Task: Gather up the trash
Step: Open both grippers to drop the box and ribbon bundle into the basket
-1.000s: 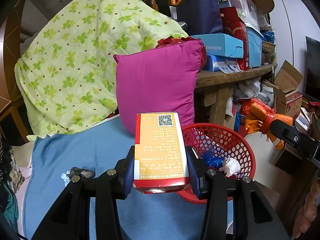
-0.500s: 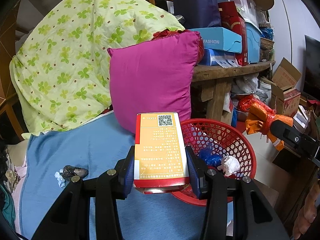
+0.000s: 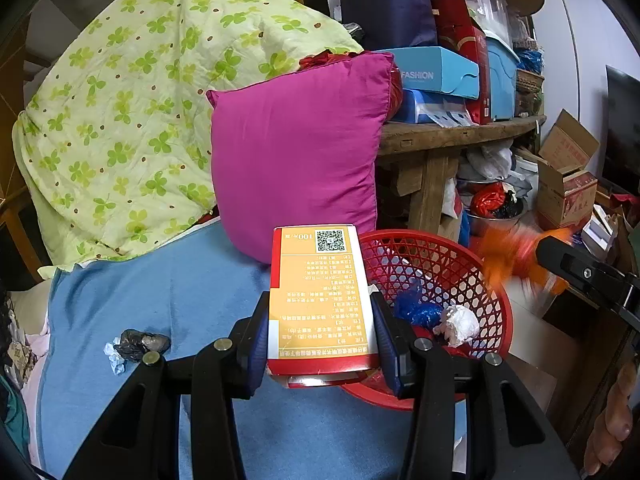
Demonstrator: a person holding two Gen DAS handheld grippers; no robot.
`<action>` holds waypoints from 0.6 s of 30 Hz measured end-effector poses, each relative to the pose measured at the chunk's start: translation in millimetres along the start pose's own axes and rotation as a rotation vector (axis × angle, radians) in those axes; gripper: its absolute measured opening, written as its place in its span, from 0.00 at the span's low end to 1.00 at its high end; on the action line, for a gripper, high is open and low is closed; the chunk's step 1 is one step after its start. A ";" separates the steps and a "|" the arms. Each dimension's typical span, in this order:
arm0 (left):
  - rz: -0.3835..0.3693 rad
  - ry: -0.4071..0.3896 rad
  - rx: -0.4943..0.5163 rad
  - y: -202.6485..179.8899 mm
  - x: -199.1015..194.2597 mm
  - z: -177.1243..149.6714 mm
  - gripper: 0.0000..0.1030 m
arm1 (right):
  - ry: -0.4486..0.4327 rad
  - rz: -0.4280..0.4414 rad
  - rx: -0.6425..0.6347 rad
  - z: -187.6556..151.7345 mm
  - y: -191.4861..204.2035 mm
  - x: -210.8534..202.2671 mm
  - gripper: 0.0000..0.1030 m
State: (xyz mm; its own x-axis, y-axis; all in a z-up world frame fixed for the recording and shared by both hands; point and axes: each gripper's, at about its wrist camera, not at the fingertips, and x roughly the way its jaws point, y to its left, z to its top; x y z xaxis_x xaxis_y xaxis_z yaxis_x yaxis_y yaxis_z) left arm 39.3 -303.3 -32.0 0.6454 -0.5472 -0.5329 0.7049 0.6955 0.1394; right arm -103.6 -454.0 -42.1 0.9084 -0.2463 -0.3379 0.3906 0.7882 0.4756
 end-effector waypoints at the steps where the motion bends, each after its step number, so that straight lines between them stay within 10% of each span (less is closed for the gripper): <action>1: 0.000 0.000 0.002 0.4 0.0 0.2 0.47 | 0.000 -0.002 0.001 0.0 -0.3 0.2 0.31; 18: -0.144 0.048 -0.039 7.5 25.9 -4.4 0.47 | 0.008 -0.035 0.038 -2.8 -18.0 4.2 0.31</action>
State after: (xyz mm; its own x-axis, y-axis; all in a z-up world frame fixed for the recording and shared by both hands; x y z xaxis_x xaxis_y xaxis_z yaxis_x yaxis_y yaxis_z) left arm 60.1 -310.2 -48.4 0.5229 -0.6208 -0.5842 0.7768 0.6292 0.0266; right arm -107.3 -467.7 -54.3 0.8928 -0.2691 -0.3613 0.4280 0.7573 0.4934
